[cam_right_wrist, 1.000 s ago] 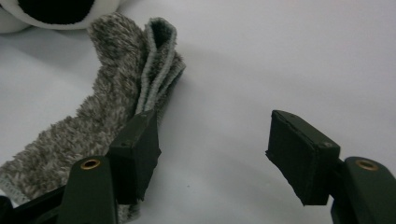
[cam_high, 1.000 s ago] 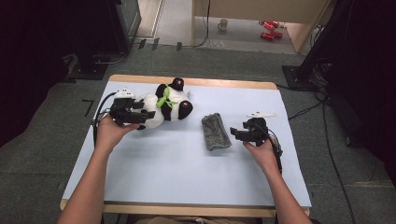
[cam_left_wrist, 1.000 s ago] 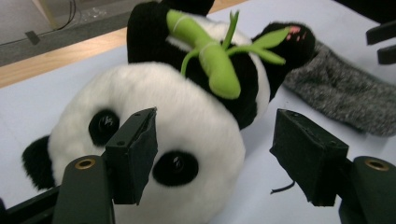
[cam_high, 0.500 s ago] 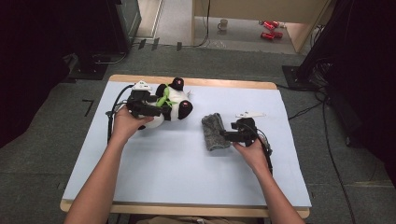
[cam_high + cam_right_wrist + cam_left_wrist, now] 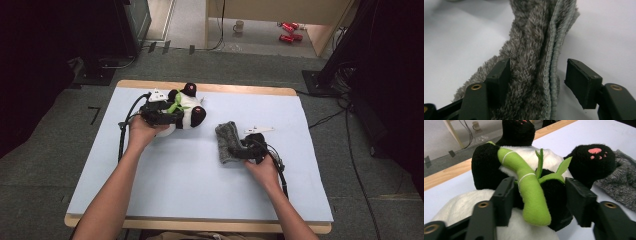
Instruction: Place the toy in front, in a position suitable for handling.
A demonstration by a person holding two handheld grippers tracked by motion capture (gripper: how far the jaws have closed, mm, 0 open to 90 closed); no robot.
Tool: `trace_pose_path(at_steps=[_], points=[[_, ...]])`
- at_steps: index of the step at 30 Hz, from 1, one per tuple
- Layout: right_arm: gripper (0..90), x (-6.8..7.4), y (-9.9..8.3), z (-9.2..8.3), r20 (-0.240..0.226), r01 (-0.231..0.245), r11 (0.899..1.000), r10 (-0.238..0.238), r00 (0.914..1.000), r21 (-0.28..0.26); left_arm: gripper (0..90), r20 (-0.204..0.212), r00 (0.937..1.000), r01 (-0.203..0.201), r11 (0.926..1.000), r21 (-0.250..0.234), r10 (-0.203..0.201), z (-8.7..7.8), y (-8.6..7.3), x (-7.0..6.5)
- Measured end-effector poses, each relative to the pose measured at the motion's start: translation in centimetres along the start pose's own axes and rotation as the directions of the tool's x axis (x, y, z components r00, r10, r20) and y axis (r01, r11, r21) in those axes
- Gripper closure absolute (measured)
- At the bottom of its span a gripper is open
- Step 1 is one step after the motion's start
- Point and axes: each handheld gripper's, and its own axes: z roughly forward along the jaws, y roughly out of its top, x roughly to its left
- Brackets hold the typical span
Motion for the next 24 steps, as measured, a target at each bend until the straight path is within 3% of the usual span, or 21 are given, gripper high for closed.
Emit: trace_pose_path(at_steps=[1, 3, 6, 7, 9, 16, 18, 19, 24], points=[[49.6, 0.0, -0.3, 0.2, -0.017, 0.014, 1.0, -0.014, 0.9998, 0.005, 49.0, 0.0, 1.0, 0.001, 1.0, 0.007, -0.001, -0.1, 0.0, 0.0], [59.0, -0.1, -0.3, 0.1, -0.05, -0.007, 1.0, 0.008, 0.9987, 0.01, 54.6, -0.008, 0.9999, 0.014, 0.9997, 0.019, -0.014, -0.1, 0.2, -0.3], [63.9, -0.1, -0.3, 0.0, -0.07, -0.027, 0.999, 0.029, 0.9972, 0.023, 60.1, 0.002, 0.999, 0.044, 0.9988, 0.022, -0.045, -0.2, 0.2, -0.3], [69.4, -0.4, -0.3, 0.0, -0.092, -0.059, 0.998, 0.062, 0.9939, 0.034, 60.9, 0.006, 0.9982, 0.06, 0.998, 0.022, -0.06, -0.3, 0.2, -0.2], [73.8, -0.7, -0.1, -0.3, -0.105, -0.077, 0.996, 0.082, 0.9911, 0.049, 63.3, 0.008, 0.9968, 0.079, 0.9968, 0.013, -0.079, -0.5, 0.2, -0.3], [77.5, -1.1, 0.7, -1.1, -0.068, -0.097, 0.993, 0.102, 0.9925, 0.074, 68.5, 0.016, 0.9973, 0.072, 0.9972, 0.019, -0.072, -1.1, 0.4, -0.9], [77.5, -1.4, 0.8, -1.4, -0.06, -0.089, 0.993, 0.093, 0.9939, 0.073, 69.0, 0.035, 0.9967, 0.073, 0.9972, 0.018, -0.074, -1.6, 0.5, -1.1], [77.5, -1.9, 1.0, -1.8, -0.044, -0.107, 0.992, 0.11, 0.9929, 0.069, 69.3, 0.05, 0.9964, 0.067, 0.9975, 0.023, -0.068, -2.1, 0.7, -1.5], [77.3, -3.2, 1.3, -3.2, -0.02, -0.137, 0.989, 0.138, 0.9902, 0.051, 70.2, 0.061, 0.9962, 0.061, 0.9979, 0.021, -0.062, -2.9, 0.8, -2.7]])
